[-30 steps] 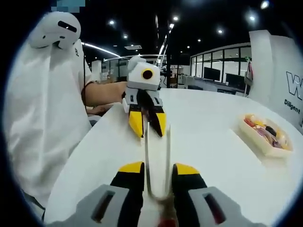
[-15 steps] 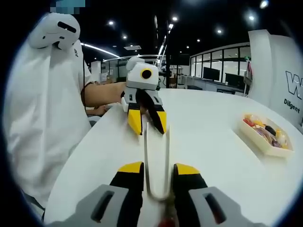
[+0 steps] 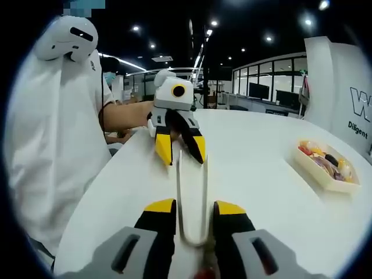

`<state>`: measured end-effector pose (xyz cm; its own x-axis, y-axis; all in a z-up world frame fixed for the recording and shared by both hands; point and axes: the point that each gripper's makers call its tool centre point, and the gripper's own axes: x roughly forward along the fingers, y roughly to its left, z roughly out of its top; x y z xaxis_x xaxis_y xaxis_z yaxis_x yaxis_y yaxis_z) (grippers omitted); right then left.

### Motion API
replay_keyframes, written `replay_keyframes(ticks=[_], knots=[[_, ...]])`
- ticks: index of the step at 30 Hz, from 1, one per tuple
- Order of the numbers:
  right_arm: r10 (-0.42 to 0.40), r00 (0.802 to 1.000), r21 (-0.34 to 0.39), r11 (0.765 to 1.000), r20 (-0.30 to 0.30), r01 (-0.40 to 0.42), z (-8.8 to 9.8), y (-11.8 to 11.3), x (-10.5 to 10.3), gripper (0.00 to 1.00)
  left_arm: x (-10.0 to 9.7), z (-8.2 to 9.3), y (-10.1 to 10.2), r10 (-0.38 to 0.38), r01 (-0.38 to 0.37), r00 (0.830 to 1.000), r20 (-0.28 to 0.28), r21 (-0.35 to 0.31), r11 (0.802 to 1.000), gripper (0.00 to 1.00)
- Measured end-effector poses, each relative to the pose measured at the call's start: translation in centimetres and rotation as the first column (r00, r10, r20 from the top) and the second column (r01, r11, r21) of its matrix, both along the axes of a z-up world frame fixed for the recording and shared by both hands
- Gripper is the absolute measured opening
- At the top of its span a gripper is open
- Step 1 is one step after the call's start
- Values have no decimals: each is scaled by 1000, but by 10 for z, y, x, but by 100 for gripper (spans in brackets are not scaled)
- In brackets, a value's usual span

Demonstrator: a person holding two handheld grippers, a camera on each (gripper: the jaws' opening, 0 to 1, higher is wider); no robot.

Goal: Place the target food into the container with the food tongs after gripping and lifting it, then release it inside without dropping or visibly crushing the food.

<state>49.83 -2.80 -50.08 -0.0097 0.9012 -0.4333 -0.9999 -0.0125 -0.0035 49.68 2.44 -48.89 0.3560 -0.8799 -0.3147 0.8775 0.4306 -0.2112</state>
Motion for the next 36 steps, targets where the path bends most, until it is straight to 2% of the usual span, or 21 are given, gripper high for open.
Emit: replay_keyframes(ticks=[36], knots=[[-1,1000,-1,1000,7,1,2,2,-3,24,-3,6,3,28,-28,1000,9,-23,999,38]])
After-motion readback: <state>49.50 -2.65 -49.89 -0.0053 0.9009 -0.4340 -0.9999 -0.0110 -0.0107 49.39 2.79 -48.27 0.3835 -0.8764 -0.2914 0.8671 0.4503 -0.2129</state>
